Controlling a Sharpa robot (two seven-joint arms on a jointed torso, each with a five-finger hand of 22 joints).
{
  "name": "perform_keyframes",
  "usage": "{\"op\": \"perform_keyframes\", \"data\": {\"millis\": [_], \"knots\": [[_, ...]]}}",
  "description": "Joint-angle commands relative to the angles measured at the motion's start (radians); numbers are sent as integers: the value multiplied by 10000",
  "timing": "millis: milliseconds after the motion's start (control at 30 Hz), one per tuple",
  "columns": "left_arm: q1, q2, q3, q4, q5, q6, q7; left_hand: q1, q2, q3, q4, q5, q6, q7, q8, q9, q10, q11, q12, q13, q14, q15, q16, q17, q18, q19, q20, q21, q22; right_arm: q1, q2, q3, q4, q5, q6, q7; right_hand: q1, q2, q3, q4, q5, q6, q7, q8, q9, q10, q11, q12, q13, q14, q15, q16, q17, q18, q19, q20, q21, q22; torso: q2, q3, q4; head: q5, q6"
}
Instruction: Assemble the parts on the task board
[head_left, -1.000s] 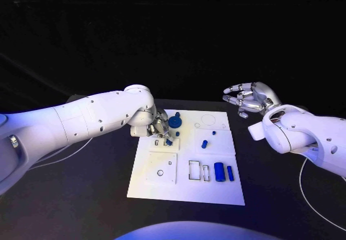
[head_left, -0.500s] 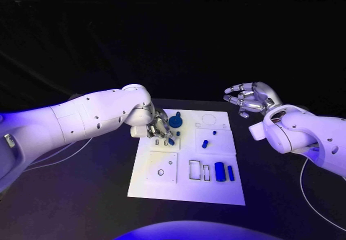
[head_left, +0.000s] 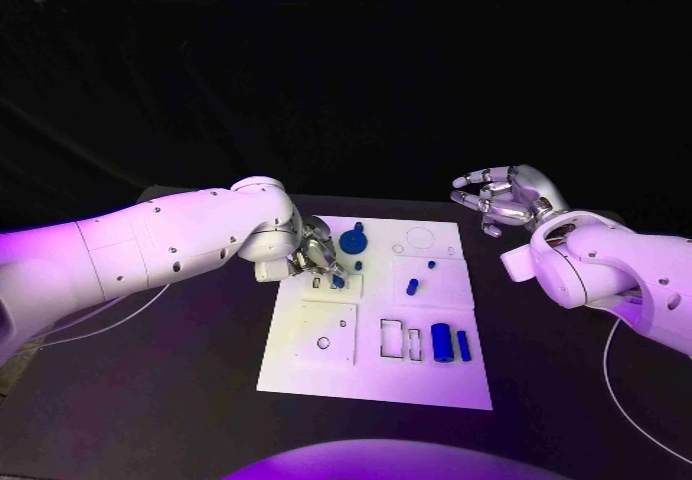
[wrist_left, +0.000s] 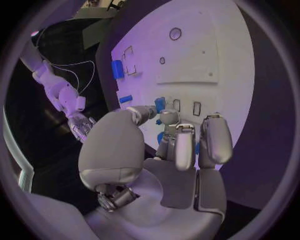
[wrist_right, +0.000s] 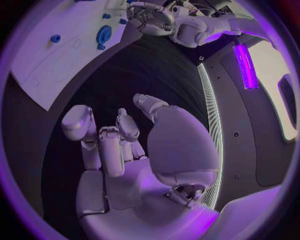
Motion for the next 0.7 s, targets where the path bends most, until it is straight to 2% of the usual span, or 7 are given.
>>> {"op": "perform_keyframes", "data": {"millis": [33,167,367,700], "knots": [[-74,-143,3,288,-1256,-1043,498,-101,-113,2105,-2195,449,199,-82,62,49,143,-35,90,43,841,-79,74,1894,-93,130,-12,102,109,-23,-26,0,-14,-36,76,71,-29,33,30,3,34,52,1,66,16,56,-37,15,-7,615,-52,-29,981,96,42,-38,-9,-4,-4,-2,4,15,-22],[-177,-277,3,519,-1652,-1390,556,-152,-179,2111,-2227,742,266,-109,75,91,233,-62,168,129,852,-103,99,1931,-118,187,-34,170,249,-39,-42,-1,-24,-36,68,79,-29,33,30,3,34,52,1,66,16,56,-37,15,-7,615,-52,-29,981,96,42,-38,-9,-4,1,-3,-6,36,-32],[-317,-313,4,669,-2067,-1593,478,-176,-223,2113,-2250,890,316,-130,84,115,304,-82,244,215,859,-122,112,1949,-134,223,-41,213,335,-69,-43,-2,-26,-37,68,85,-29,33,30,3,34,52,1,66,16,56,-37,15,-7,615,-52,-29,981,96,42,-38,-9,-4,7,-13,-24,83,-41],[-407,-250,4,624,-2236,-1196,249,-193,-259,2112,-2269,998,354,-148,90,133,342,-100,269,236,862,-137,116,1953,-147,251,-43,246,403,-86,-46,-2,-30,-37,71,87,-29,33,30,3,34,52,1,66,16,56,-37,15,-7,615,-52,-29,981,96,42,-38,-9,-4,9,-3,-44,100,-55]]}}
